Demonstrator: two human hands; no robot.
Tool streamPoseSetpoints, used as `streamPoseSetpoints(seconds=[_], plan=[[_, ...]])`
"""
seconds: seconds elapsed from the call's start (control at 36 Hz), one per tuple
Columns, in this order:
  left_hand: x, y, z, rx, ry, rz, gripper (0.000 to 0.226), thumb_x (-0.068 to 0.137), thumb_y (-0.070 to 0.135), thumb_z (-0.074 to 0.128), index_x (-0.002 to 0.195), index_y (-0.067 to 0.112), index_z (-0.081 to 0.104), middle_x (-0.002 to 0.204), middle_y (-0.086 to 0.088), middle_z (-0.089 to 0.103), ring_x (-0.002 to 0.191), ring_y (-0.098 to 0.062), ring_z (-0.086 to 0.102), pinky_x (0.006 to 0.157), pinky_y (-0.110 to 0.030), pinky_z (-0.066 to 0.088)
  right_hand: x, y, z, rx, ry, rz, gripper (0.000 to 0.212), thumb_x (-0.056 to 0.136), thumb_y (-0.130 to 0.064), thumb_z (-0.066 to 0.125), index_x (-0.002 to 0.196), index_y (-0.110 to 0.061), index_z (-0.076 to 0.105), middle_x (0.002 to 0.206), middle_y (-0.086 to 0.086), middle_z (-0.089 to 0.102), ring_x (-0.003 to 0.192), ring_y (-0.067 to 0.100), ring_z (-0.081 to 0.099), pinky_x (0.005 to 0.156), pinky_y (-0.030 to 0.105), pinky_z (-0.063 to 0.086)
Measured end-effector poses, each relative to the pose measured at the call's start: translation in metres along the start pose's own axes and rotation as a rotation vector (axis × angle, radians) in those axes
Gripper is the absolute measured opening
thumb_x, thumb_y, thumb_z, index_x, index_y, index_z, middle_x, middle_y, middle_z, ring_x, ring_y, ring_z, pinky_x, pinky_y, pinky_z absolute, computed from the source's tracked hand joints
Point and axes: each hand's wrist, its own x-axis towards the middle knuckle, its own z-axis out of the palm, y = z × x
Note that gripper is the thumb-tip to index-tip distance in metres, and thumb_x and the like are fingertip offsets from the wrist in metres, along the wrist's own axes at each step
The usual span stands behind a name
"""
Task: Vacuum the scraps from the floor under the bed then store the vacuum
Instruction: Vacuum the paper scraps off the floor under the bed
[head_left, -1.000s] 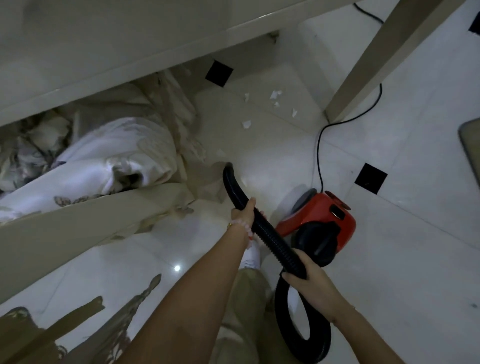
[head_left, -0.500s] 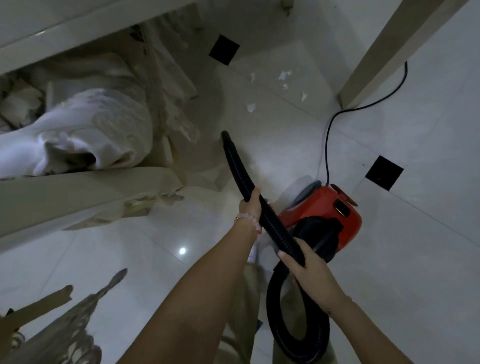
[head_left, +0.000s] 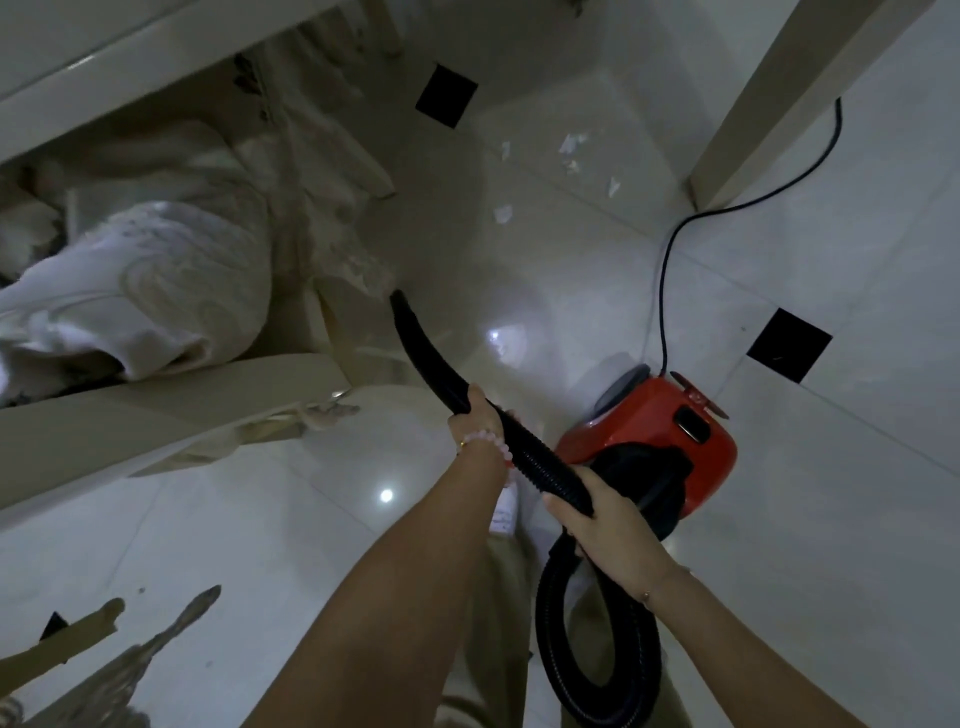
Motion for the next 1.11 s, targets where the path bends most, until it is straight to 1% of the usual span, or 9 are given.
streamPoseSetpoints(seconds=[0.08, 0.19, 0.31, 0.42, 0.56, 0.69, 0.89, 1.0, 1.11], plan=[[0.002, 0.01, 0.004, -0.078, -0.016, -0.029, 0.049, 0.091, 0.05, 0.047, 0.112, 0.008, 0.059, 0.08, -0.007, 0.059, 0.071, -0.022, 0.057, 0.071, -0.027, 0.051, 0.006, 0.0, 0.0, -0.016, 0.012, 0.009, 0.041, 0.089, -0.043, 0.056, 0.126, -0.026, 0.052, 0.085, -0.001, 0.067, 0.075, 0.02, 0.065, 0.077, 0.037, 0.055], [0.041, 0.002, 0.018, -0.057, 0.075, -0.03, 0.096, 0.048, 0.064, 0.056, 0.118, -0.002, 0.06, 0.109, -0.02, 0.07, 0.099, -0.035, 0.068, 0.092, -0.05, 0.053, 0.012, -0.002, 0.001, -0.004, 0.024, 0.009, 0.045, 0.09, -0.042, 0.055, 0.13, -0.024, 0.049, 0.096, 0.006, 0.069, 0.086, 0.026, 0.067, 0.082, 0.042, 0.054], [0.011, 0.025, 0.016, -0.127, 0.043, -0.019, 0.04, 0.088, 0.041, 0.056, 0.08, 0.002, 0.053, 0.06, -0.011, 0.055, 0.05, -0.022, 0.053, 0.049, -0.024, 0.051, 0.02, -0.008, 0.0, -0.011, 0.035, 0.005, 0.042, 0.09, -0.042, 0.055, 0.124, -0.019, 0.051, 0.091, 0.007, 0.068, 0.084, 0.026, 0.066, 0.079, 0.039, 0.054], [0.015, 0.036, 0.018, -0.163, 0.019, -0.005, 0.032, 0.091, 0.035, 0.054, 0.076, 0.007, 0.049, 0.045, -0.008, 0.052, 0.035, -0.017, 0.048, 0.038, -0.018, 0.046, 0.028, -0.015, -0.003, -0.019, 0.034, 0.011, 0.039, 0.09, -0.042, 0.055, 0.119, -0.017, 0.052, 0.084, 0.005, 0.065, 0.079, 0.026, 0.065, 0.074, 0.036, 0.053], [0.019, 0.042, 0.015, -0.09, -0.06, 0.037, 0.044, 0.087, 0.043, 0.054, 0.108, 0.004, 0.055, 0.043, -0.002, 0.057, 0.043, -0.018, 0.055, 0.058, -0.026, 0.05, 0.032, -0.02, -0.002, -0.01, 0.047, 0.013, 0.042, 0.091, -0.041, 0.055, 0.125, -0.018, 0.05, 0.093, 0.012, 0.068, 0.085, 0.03, 0.066, 0.079, 0.041, 0.055], [0.012, 0.045, 0.009, -0.094, -0.163, 0.048, 0.031, 0.091, 0.034, 0.055, 0.08, 0.006, 0.046, 0.036, -0.003, 0.054, 0.04, -0.019, 0.054, 0.053, -0.028, 0.05, 0.029, -0.021, 0.001, -0.017, 0.045, 0.017, 0.044, 0.09, -0.042, 0.055, 0.126, -0.018, 0.05, 0.089, 0.009, 0.067, 0.085, 0.03, 0.066, 0.079, 0.042, 0.055], [0.011, 0.044, 0.002, -0.138, -0.182, 0.029, 0.031, 0.091, 0.033, 0.055, 0.099, 0.005, 0.045, 0.049, -0.008, 0.052, 0.041, -0.02, 0.053, 0.047, -0.026, 0.051, 0.027, -0.024, 0.006, -0.044, 0.045, 0.018, 0.042, 0.09, -0.042, 0.055, 0.125, -0.019, 0.05, 0.082, 0.004, 0.063, 0.082, 0.029, 0.066, 0.075, 0.039, 0.055], [0.016, 0.047, -0.002, -0.158, -0.216, 0.029, 0.028, 0.092, 0.031, 0.054, 0.084, 0.005, 0.047, 0.042, -0.006, 0.054, 0.039, -0.018, 0.054, 0.049, -0.026, 0.052, 0.031, -0.028, 0.009, -0.053, 0.053, 0.011, 0.042, 0.09, -0.041, 0.055, 0.126, -0.02, 0.049, 0.087, 0.006, 0.066, 0.082, 0.028, 0.066, 0.077, 0.04, 0.055], [0.016, 0.055, -0.006, -0.235, -0.276, -0.014, 0.025, 0.093, 0.03, 0.057, 0.086, 0.007, 0.047, 0.065, -0.007, 0.051, 0.049, -0.017, 0.053, 0.05, -0.026, 0.053, 0.038, -0.033, 0.011, -0.058, 0.077, 0.001, 0.041, 0.089, -0.042, 0.056, 0.124, -0.02, 0.051, 0.096, 0.009, 0.067, 0.086, 0.028, 0.065, 0.081, 0.039, 0.054]])
